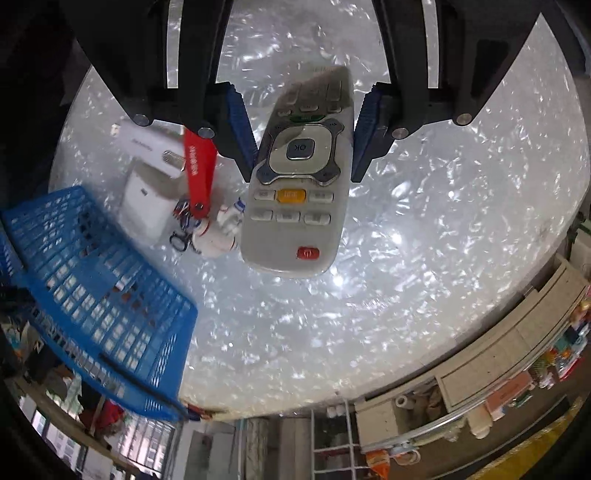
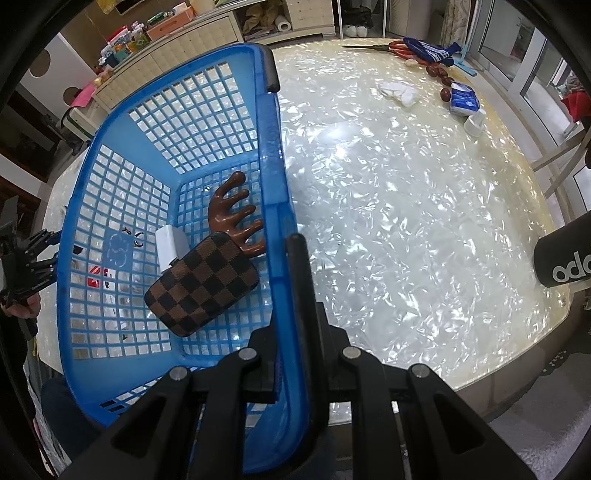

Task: Organize rigid objects
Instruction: 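Grasp the white TV remote with the left gripper and lift it over the basket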

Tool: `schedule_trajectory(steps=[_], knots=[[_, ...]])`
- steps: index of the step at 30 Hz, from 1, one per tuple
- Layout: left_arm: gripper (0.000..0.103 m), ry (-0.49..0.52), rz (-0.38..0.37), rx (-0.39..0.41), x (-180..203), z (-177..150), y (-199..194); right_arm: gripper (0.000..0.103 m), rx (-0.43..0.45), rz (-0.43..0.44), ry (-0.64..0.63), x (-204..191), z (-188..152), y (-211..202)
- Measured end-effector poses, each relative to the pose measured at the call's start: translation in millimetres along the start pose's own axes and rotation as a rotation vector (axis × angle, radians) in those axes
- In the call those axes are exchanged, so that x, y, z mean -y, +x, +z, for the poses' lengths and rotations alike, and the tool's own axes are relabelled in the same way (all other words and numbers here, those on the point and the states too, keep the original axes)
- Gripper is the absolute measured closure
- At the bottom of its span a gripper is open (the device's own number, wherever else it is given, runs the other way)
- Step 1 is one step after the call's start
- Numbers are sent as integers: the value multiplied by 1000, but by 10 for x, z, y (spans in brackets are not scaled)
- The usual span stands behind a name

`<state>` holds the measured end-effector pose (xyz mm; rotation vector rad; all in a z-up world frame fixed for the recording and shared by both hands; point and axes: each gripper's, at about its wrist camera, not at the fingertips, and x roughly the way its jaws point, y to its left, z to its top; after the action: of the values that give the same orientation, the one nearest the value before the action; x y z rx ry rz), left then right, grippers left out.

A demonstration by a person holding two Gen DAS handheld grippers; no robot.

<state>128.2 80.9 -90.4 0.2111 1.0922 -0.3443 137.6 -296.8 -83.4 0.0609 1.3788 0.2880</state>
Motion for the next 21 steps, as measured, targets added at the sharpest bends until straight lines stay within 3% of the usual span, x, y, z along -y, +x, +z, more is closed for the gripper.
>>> schedule_trajectory(steps=[13,21], knots=[[51,-42,30,73,142,135,-638,90,19,29,-7,17,-51,-90],[51,-5,30,145,438,467,-1068,90,35,35,-14,26,-41,-150]])
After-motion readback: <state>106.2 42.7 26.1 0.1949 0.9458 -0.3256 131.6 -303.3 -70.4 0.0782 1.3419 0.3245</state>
